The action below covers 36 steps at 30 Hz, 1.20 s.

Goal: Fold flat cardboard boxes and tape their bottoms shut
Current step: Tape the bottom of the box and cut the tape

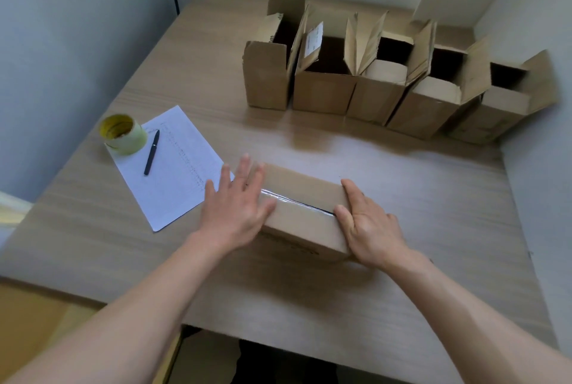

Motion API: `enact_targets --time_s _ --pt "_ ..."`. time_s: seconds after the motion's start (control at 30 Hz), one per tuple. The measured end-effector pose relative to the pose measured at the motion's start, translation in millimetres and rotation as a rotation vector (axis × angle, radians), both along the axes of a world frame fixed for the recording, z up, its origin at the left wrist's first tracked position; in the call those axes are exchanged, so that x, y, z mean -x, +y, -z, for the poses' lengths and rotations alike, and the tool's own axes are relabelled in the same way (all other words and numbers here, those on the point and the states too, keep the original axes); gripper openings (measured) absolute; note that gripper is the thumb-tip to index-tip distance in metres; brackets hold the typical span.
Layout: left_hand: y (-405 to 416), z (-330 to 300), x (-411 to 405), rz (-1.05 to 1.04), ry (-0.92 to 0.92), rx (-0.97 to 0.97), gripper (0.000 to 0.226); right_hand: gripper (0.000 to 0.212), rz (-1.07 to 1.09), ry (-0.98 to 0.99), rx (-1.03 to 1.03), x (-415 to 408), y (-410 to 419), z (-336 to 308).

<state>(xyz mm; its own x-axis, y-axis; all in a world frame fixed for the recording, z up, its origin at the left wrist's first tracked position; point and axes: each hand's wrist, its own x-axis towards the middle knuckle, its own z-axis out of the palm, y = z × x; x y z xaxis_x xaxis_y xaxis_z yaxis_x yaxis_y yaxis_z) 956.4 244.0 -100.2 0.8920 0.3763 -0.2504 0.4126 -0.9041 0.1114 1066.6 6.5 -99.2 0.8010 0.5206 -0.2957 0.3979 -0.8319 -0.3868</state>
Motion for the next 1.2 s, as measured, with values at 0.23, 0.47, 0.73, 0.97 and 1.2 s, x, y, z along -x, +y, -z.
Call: enact_targets --time_s 0.23,0.47,0.73,0.97,1.2 --pt "-80.0 -3.7 -5.2 0.167 -0.205 0.022 0.078 0.045 0.234 0.016 -0.052 21.8 18.1 -6.4" --pt "-23.9 -13.0 -38.0 0.521 -0.077 0.23 0.058 0.05 0.185 0.169 0.024 -20.5 4.9 -21.3" --pt "-97.5 -16.2 12.2 -0.166 -0.964 0.379 0.023 0.078 0.27 0.225 -0.086 -11.2 2.7 -13.9" --pt "-184.3 33.6 57.4 -0.716 -0.498 1.103 0.052 0.074 0.26 0.199 -0.07 -8.8 1.0 -9.6" --pt "-193.0 44.0 23.3 -0.912 -0.64 1.311 0.043 0.069 0.233 0.225 -0.059 -16.7 0.4 -5.8"
